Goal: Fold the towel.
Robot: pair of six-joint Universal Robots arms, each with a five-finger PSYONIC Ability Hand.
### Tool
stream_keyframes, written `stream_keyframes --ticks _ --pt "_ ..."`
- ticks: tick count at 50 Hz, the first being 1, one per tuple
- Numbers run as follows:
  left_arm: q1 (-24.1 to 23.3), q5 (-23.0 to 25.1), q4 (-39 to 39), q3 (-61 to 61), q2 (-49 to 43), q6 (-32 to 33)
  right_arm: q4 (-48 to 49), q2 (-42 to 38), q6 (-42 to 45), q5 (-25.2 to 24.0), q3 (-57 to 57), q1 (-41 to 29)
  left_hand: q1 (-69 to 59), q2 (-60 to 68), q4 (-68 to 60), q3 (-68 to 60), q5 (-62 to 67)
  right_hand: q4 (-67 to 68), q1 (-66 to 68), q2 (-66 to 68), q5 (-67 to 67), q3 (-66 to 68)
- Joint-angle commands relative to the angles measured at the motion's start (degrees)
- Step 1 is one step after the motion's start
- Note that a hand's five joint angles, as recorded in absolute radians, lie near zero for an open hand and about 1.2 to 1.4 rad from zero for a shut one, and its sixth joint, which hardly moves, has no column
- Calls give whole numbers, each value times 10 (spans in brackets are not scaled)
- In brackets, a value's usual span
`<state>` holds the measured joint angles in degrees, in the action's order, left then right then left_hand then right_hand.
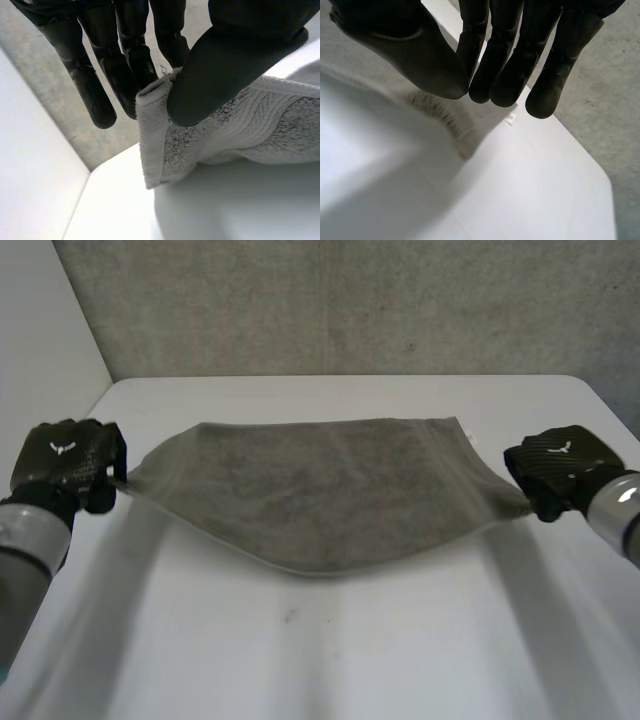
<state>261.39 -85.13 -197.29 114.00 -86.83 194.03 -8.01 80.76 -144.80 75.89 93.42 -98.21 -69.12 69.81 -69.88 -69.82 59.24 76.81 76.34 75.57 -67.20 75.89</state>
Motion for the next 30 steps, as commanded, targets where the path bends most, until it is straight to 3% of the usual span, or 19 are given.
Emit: stream_keyframes --ticks 1,9,16,17,18,19,21,22,24,30 --pt "5 44 72 70 119 32 -126 96 82 -6 27 17 -109 102 -101 -102 108 32 37 44 -28 41" --pt "6 62 154 105 206 73 -202 177 138 -42 48 82 -109 102 -101 -102 108 32 37 44 -28 41" --pt "10 81 155 119 203 106 -226 180 167 -92 59 122 -109 102 -101 -102 108 32 37 44 -28 41" --pt "12 81 148 116 196 106 -215 177 161 -112 63 122 -109 102 -101 -102 108 -86 -81 -73 90 -77" --pt "12 81 148 116 196 106 -195 172 156 -137 72 121 -109 102 -101 -102 108 -338 -334 -326 342 -329" --pt "17 81 135 113 184 106 -195 172 156 -138 72 121 -109 102 -101 -102 108 -341 -336 -329 345 -332" --pt "24 82 117 110 166 105 -120 140 133 -176 100 121 -109 102 -101 -102 108 -509 -504 -496 512 -499" --pt "31 82 95 106 150 105 -119 140 133 -176 100 121 -109 102 -101 -102 108 -509 -504 -497 513 -500" --pt "36 82 74 102 139 104 -28 69 95 -181 121 116 -109 102 -101 -102 108 -544 -540 -532 548 -535" --pt "36 79 5 71 98 98 59 -4 68 -181 131 116 -109 102 -101 -102 108 -543 -538 -530 547 -534"
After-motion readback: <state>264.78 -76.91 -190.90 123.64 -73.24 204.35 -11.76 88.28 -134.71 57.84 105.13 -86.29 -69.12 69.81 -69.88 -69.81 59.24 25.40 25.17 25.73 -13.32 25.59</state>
